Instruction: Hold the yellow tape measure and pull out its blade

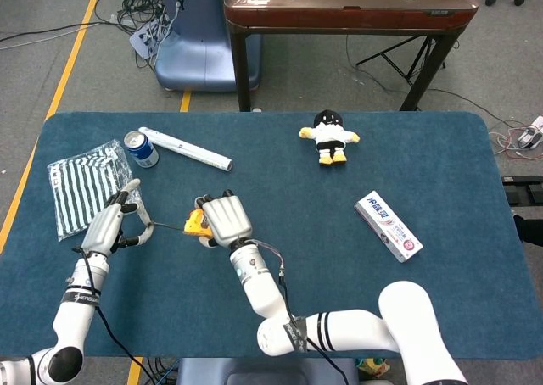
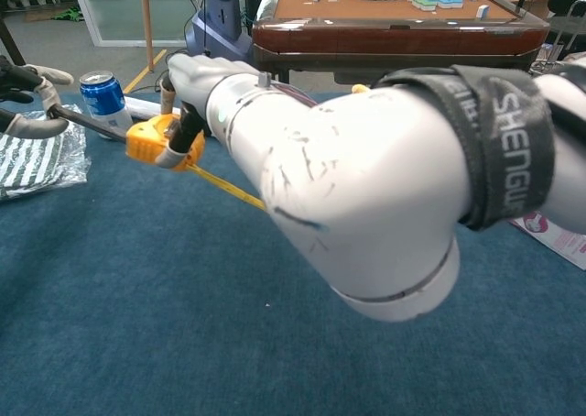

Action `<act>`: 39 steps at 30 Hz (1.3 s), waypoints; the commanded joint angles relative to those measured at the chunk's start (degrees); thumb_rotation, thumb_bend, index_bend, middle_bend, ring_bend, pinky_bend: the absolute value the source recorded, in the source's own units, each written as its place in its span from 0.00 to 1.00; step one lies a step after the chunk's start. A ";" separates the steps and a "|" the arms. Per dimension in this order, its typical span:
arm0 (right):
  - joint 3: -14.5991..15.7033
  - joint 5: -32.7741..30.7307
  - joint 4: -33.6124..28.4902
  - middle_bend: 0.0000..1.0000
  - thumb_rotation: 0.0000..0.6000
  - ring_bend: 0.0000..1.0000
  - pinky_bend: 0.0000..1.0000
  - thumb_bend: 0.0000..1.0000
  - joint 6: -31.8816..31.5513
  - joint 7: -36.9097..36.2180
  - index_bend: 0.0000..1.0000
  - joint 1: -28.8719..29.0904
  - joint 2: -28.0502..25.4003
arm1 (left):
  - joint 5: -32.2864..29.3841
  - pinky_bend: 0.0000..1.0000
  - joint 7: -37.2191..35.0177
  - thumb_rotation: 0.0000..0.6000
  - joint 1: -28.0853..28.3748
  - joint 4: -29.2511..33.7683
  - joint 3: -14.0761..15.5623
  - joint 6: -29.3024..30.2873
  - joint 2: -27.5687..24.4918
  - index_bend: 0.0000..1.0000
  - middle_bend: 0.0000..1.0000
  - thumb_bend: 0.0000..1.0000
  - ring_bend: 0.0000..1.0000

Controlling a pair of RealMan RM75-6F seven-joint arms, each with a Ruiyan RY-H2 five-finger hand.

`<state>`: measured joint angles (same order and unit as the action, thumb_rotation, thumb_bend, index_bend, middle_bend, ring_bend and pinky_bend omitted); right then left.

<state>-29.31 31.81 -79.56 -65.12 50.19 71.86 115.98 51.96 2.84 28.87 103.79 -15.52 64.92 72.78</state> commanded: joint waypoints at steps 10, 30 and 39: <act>2.17 0.11 -3.46 0.54 1.00 0.44 0.22 0.54 -0.79 1.51 0.57 -0.65 -3.05 | -0.26 0.00 -1.29 1.00 -1.22 -0.25 0.17 -0.23 -2.13 0.72 0.09 0.38 0.00; 8.42 5.61 -12.45 0.54 1.00 0.45 0.22 0.54 -4.25 -0.12 0.58 -5.73 -9.67 | 0.76 0.00 -3.65 1.00 -3.61 -1.53 -0.19 1.46 -4.60 0.74 0.09 0.38 0.00; 11.87 8.76 -15.62 0.54 1.00 0.45 0.22 0.54 -5.44 -3.11 0.59 -9.99 -13.21 | 0.61 0.00 -4.39 1.00 -4.34 -2.60 -0.28 1.44 -5.22 0.74 0.09 0.38 0.00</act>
<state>-17.85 40.17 -94.80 -70.36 47.43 62.30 103.19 52.59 -1.57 24.56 101.23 -15.81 66.36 67.58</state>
